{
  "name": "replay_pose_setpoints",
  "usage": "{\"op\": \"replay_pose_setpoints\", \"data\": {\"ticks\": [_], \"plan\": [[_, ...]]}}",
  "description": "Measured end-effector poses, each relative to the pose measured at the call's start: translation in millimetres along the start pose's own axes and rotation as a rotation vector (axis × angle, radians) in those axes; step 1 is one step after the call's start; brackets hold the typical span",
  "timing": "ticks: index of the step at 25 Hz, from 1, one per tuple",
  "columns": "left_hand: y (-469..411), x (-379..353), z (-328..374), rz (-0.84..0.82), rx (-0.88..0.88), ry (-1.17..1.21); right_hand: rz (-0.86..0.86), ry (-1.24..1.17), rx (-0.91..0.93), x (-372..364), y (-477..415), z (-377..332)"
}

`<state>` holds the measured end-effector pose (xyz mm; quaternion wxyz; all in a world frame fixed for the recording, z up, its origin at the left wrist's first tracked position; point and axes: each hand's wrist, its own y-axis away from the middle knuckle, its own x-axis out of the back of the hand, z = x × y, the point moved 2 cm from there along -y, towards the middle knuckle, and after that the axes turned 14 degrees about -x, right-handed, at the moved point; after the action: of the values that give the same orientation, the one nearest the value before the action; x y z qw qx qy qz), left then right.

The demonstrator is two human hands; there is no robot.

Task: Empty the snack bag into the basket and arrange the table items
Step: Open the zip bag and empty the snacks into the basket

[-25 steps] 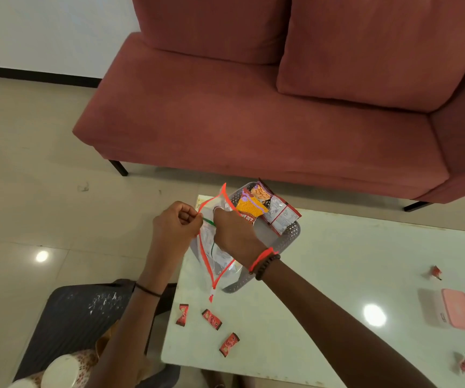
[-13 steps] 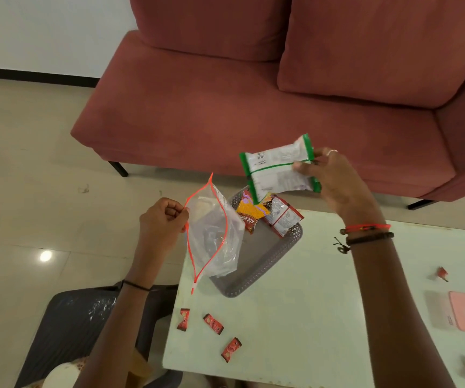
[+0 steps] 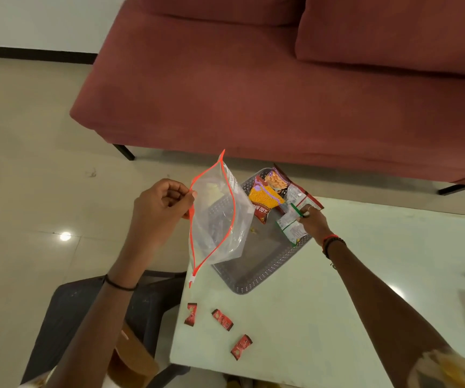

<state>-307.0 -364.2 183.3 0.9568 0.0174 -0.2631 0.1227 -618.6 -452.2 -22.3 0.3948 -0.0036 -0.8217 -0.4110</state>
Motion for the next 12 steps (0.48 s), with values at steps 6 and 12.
{"op": "replay_pose_setpoints", "data": {"ticks": [6, 12], "plan": [[-5.7, -6.2, -8.9, -0.008, 0.012, 0.050, 0.039, 0.037, 0.061, -12.1, -29.7, 1.4], [-3.0, -12.8, -5.2, -0.069, 0.007, 0.039, 0.414, 0.297, 0.271, -9.2, 4.2, -9.5]]}}
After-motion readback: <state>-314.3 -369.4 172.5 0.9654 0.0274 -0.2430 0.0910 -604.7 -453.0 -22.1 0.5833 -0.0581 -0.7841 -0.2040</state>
